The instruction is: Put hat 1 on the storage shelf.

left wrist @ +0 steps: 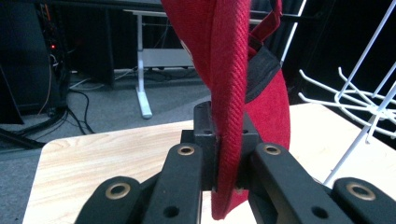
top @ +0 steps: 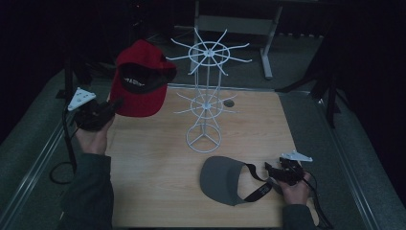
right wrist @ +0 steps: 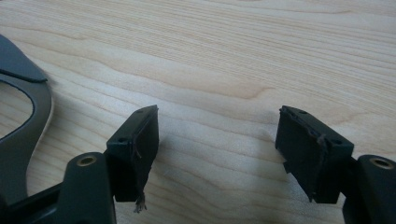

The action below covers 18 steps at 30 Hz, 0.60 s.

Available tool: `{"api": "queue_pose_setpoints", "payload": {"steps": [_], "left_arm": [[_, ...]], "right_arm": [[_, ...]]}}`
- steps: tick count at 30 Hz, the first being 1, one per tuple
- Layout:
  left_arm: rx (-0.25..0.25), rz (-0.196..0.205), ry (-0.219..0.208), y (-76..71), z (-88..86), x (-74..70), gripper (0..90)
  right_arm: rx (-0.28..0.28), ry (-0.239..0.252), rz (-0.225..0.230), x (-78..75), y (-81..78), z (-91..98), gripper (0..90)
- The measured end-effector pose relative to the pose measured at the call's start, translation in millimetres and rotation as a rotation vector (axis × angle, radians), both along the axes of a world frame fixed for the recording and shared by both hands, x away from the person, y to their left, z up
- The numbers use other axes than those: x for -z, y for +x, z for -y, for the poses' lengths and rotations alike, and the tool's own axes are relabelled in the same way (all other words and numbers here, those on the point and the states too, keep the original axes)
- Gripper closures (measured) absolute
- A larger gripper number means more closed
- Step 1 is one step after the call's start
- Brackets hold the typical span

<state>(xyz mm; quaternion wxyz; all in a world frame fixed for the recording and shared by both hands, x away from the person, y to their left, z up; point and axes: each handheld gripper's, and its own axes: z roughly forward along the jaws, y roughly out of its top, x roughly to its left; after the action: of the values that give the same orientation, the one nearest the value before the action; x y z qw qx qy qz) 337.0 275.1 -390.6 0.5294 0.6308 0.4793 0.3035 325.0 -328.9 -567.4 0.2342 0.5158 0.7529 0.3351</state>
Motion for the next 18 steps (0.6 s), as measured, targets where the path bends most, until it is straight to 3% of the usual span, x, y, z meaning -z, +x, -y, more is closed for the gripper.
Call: {"api": "queue_pose_setpoints", "payload": {"steps": [18], "left_arm": [[-0.005,0.032,-0.038,-0.5,-1.0,-11.0,85.8]], "right_arm": [[0.000,0.000,0.001,0.1,0.0,-0.1,30.0]]}}
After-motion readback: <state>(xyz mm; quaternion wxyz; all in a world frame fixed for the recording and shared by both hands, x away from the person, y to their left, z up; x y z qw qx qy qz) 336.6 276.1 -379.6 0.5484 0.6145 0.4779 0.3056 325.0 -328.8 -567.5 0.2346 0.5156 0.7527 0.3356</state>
